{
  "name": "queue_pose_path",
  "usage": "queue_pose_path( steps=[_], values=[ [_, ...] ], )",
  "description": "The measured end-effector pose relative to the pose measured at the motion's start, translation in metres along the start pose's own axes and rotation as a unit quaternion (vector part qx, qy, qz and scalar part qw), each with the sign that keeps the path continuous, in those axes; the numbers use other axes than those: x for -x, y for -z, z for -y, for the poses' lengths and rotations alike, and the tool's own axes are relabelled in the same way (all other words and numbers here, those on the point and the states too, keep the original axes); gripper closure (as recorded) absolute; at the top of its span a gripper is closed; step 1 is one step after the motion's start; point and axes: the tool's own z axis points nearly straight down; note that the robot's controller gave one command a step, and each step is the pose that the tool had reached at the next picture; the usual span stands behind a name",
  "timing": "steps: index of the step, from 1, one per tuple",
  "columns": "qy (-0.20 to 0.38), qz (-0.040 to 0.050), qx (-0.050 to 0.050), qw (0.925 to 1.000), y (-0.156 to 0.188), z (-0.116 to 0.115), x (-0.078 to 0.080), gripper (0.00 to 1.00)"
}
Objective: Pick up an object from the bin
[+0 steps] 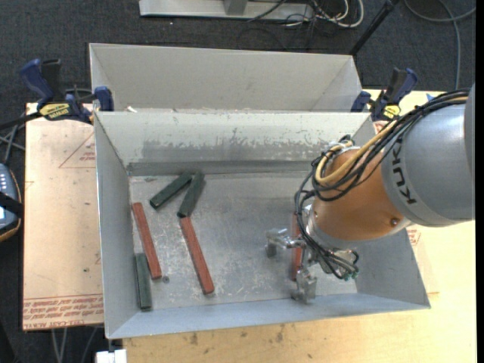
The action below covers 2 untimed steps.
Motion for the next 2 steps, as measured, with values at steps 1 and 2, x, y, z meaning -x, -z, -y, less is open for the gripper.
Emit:
queue_pose_path(
  steps=[1,2],
  values=[
    [0.032,-0.0055,0.003,0.9995,-0.003,0.059,0.033,0.00],
    [0.001,-0.0045,0.002,1.0000,0.006,0.085,0.068,1.00]
  ],
)
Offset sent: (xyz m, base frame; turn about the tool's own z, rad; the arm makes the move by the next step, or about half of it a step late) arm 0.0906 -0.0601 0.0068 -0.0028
